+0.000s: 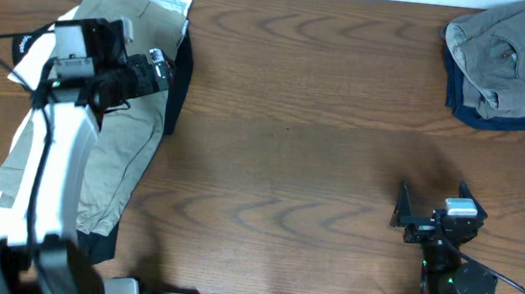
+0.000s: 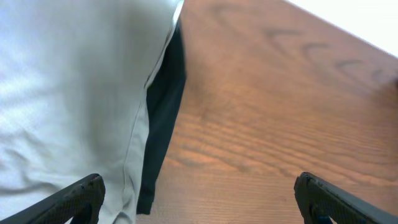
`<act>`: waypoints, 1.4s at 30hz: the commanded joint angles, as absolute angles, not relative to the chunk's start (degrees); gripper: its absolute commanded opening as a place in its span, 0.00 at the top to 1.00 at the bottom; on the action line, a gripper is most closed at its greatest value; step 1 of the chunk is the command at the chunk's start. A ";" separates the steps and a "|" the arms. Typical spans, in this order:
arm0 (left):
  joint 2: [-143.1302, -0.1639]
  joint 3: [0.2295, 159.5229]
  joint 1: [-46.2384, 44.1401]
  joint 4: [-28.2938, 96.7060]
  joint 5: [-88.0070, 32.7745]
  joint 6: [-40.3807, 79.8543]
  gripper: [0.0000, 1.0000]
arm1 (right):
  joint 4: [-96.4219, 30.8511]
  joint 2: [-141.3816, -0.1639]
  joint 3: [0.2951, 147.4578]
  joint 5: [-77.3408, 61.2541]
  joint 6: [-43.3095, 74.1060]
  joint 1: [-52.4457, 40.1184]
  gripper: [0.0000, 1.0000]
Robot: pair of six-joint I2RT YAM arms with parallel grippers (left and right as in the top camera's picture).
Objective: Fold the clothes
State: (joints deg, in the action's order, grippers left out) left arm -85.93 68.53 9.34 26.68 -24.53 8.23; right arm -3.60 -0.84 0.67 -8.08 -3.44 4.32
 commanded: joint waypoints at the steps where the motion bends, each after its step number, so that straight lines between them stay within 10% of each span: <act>1: -78.54 66.83 7.35 26.41 -23.77 1.30 0.02 | -3.57 -0.32 0.32 -7.68 -3.92 3.73 0.01; 27: -19.62 7.11 3.73 -9.54 -20.93 -1.83 0.02 | -3.57 -0.32 0.32 -7.68 -3.92 3.73 0.01; 42: -3.16 0.23 3.51 -1.32 -18.48 -1.26 0.02 | -3.57 -0.32 0.32 -7.68 -3.92 3.73 0.01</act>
State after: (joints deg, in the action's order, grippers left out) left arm -5.15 0.36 3.68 -2.98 -19.94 -1.50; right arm -3.55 -0.69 0.62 -7.90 -3.44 4.32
